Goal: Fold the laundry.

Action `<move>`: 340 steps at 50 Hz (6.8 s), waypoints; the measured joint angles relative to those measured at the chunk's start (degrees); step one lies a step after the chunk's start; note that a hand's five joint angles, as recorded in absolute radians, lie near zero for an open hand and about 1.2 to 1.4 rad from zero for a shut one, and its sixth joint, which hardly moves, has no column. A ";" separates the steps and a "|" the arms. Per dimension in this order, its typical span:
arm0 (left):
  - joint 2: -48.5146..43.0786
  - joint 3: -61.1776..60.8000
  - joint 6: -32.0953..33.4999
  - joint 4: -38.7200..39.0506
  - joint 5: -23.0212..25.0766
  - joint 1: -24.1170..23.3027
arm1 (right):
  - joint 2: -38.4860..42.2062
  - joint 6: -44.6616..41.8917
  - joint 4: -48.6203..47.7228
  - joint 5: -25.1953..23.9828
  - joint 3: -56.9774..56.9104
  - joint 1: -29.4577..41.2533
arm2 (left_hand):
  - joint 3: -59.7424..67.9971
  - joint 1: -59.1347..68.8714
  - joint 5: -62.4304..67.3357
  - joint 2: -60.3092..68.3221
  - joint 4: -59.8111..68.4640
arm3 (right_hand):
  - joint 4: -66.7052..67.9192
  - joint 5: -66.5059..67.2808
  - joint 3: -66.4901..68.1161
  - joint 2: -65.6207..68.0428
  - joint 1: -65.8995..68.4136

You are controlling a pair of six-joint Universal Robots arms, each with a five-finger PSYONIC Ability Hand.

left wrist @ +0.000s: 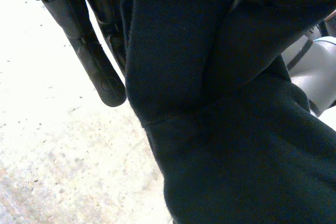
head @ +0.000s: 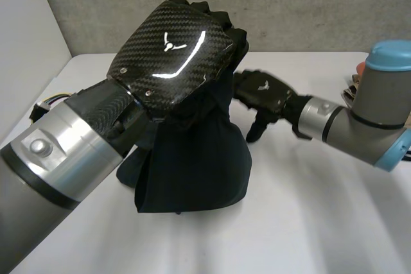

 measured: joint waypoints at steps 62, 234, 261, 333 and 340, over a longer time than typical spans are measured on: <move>-24.41 8.64 -0.62 8.06 -11.79 4.96 | -22.77 -2.49 18.38 26.46 25.91 12.23 | 0.00 0.00 0.00 0.00 0.00 | 16.98 16.87 18.11 18.29 15.59; -8.26 -13.43 19.48 -27.63 -21.29 4.31 | -32.55 -35.33 32.52 31.70 26.89 -1.19 | -0.34 -1.06 0.40 -0.16 -0.21 | 54.67 52.09 55.34 54.70 44.89; -30.82 29.86 18.41 21.30 -27.39 6.95 | -18.27 -15.65 -19.36 41.08 -4.59 0.20 | -0.15 -1.06 0.41 -0.03 -0.01 | 54.68 52.11 55.39 54.71 44.89; -21.27 -9.56 16.17 5.45 -26.21 1.64 | -25.97 -9.61 13.48 25.60 27.91 -9.74 | -39.89 -38.24 -37.35 -40.17 -40.28 | 6.43 6.30 7.83 6.74 5.51; -28.00 -6.63 16.34 7.33 -26.17 3.46 | -20.96 -9.74 8.46 24.66 30.02 -9.86 | -35.24 -33.00 -32.71 -35.70 -35.42 | 13.19 11.87 14.23 13.47 10.92</move>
